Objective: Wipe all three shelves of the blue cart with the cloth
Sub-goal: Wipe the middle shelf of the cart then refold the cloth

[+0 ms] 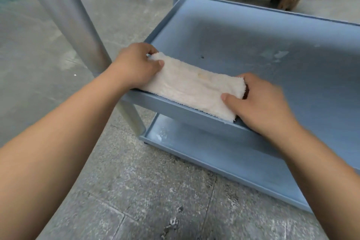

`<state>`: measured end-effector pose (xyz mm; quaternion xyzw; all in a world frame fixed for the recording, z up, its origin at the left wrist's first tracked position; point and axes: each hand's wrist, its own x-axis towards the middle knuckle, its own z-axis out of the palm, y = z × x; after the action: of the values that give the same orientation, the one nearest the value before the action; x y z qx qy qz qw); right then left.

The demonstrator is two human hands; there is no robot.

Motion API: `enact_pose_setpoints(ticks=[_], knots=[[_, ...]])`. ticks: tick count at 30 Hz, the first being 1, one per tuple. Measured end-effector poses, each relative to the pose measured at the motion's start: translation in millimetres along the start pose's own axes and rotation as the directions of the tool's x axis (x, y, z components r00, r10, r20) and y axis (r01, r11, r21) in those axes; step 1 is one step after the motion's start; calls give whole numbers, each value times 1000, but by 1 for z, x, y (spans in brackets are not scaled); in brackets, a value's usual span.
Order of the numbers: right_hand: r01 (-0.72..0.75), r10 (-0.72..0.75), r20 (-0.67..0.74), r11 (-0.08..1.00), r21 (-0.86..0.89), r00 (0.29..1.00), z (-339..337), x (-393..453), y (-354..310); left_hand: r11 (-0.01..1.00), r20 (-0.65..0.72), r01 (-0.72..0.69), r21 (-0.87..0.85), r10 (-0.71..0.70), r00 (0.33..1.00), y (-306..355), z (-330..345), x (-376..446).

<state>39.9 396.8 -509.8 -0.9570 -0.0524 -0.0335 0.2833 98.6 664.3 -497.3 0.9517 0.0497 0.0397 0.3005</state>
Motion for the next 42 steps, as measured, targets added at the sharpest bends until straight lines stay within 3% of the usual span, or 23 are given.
enact_pose_setpoints(ticks=[4,6,8,10,12,14,16,25,32,36,42], knots=[[-28,50,58,945,-325,997,-5,-4,-3,982,-129,-39,185,64,990,-3,2,-18],[63,-57,26,911,-408,998,-15,-5,-7,970,-210,-130,203,173,962,-6,-1,-35],[268,-265,65,877,-398,962,-26,2,-16,958,-246,-216,187,258,934,-12,-3,-55],[505,-460,208,792,-343,863,-32,14,-27,926,-209,-309,216,353,912,-20,1,-76],[670,-565,367,669,-322,739,-28,30,-37,877,-191,-379,294,443,876,-29,11,-88],[779,-595,510,540,-318,621,-15,45,-46,841,-210,-419,341,503,838,-40,25,-94],[809,-585,570,502,-305,577,-2,52,-53,826,-232,-448,342,536,811,-50,44,-97],[820,-581,594,498,-281,556,29,59,-51,723,-388,-550,419,690,611,-68,68,-83],[814,-586,566,448,-369,579,34,63,-53,720,-481,-595,357,688,543,-69,76,-72],[837,-578,609,434,-334,543,39,67,-55,742,-513,-590,319,658,551,-65,77,-72],[806,-558,586,462,-370,588,43,85,-54,788,-536,-577,213,588,606,-59,73,-79]])
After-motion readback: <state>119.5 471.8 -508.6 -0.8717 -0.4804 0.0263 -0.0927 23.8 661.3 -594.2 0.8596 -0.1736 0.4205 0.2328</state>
